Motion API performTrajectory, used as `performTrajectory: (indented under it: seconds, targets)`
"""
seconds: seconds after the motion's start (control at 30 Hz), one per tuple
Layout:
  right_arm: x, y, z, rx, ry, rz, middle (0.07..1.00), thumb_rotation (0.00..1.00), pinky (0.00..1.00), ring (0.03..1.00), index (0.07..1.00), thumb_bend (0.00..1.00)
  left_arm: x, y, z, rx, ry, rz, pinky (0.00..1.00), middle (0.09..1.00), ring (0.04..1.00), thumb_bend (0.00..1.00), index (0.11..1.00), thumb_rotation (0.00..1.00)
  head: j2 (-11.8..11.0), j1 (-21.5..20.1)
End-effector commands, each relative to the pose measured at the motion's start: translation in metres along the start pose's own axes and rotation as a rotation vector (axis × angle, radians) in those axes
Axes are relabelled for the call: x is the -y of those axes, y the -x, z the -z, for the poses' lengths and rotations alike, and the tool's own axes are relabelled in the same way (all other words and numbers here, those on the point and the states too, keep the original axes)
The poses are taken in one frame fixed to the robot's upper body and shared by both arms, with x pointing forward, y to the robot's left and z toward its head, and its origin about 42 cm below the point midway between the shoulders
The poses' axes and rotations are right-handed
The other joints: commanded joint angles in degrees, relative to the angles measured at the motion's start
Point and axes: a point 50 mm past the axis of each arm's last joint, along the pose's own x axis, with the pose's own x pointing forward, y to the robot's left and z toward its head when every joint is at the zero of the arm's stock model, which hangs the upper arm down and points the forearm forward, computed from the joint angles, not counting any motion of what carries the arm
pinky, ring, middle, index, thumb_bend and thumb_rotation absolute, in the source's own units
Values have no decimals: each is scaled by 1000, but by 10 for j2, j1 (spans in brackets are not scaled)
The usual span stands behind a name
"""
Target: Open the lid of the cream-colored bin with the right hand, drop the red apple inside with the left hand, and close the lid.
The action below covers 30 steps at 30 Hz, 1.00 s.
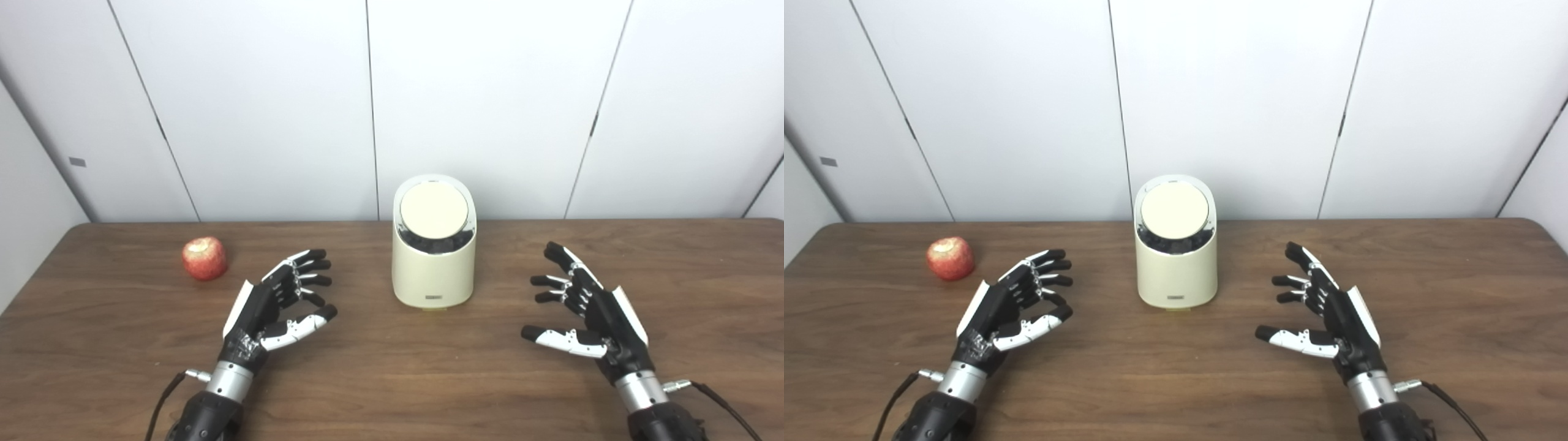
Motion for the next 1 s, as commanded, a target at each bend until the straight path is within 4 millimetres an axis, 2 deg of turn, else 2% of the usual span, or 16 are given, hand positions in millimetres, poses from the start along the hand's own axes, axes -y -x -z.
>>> performTrajectory:
  seconds: [0.0,0.43,0.63,0.73,0.93,0.97]
  targets:
    - [-14,21,18,-62,-33,0,917,184,642,747,913,698,13,23,21,-68,51,-19,552,785,700,627,838,119,0,-1]
    - [-15,20,19,-64,-29,4,907,163,639,739,905,695,11,25,24,-76,44,-24,541,780,692,633,838,135,-1,-5]
    - [-14,17,16,-64,-35,-1,916,267,631,743,920,721,11,26,24,-76,50,-28,543,779,691,632,836,121,-2,-4]
    - [-9,9,7,-23,-11,-4,909,324,633,746,916,730,11,26,24,-77,48,-29,545,780,693,630,837,115,-3,-3]
    - [-2,-14,-32,59,63,16,877,407,617,747,892,767,13,25,25,-79,43,-33,546,780,692,631,832,120,-4,-1]
    - [-1,-19,-39,68,71,17,880,386,622,753,891,747,13,24,25,-78,43,-32,546,780,692,630,831,118,-5,-1]
